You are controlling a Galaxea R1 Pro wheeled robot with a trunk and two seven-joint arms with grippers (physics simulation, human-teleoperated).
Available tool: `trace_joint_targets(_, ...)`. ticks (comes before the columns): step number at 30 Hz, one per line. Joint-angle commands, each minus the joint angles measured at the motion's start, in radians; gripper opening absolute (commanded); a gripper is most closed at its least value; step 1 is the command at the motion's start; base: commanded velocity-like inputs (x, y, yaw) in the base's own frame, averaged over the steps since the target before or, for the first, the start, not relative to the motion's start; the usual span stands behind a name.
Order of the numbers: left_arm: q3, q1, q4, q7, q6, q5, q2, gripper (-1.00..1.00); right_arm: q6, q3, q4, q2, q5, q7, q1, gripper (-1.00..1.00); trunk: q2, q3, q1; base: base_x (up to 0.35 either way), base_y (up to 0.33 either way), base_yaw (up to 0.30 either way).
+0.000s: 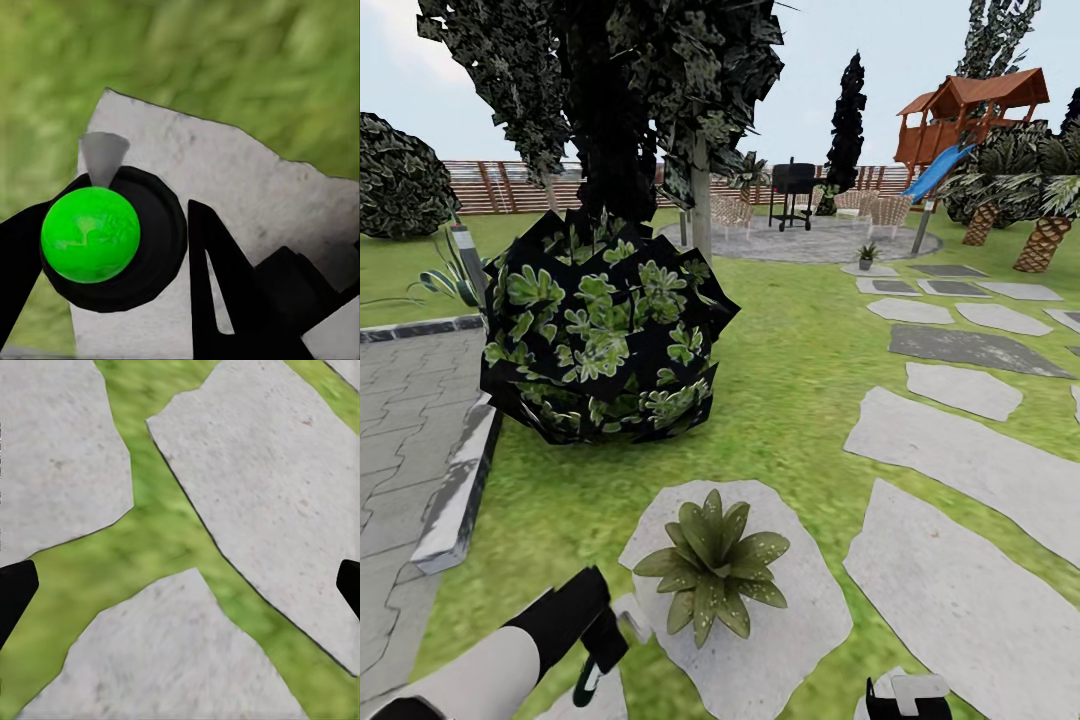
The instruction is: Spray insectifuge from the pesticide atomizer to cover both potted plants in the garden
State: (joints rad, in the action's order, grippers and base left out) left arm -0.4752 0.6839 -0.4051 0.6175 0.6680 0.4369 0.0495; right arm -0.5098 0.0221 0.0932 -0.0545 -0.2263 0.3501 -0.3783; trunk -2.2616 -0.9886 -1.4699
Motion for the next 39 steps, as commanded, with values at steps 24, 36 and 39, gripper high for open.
trace_joint_targets(24,-0.005,-0.001,0.031,-0.013,0.007,0.003,-0.005,-1.0,-0.001,0.002,-0.001,0.001,-0.01,0.007,-0.001,1.0,0.0,-0.001,0.0,-0.076,0.094,-0.115)
trace_joint_targets(36,-0.005,-0.001,0.032,-0.014,0.006,0.005,-0.005,-1.0,-0.001,0.002,-0.001,0.001,-0.01,0.006,-0.001,1.0,0.0,-0.001,0.0,-0.006,0.166,-0.227)
trace_joint_targets(39,-0.005,-0.001,0.032,-0.016,0.005,0.004,-0.005,-1.0,-0.001,0.002,-0.001,0.001,-0.01,0.007,-0.001,1.0,0.0,-0.001,0.0,0.0,0.002,-0.258)
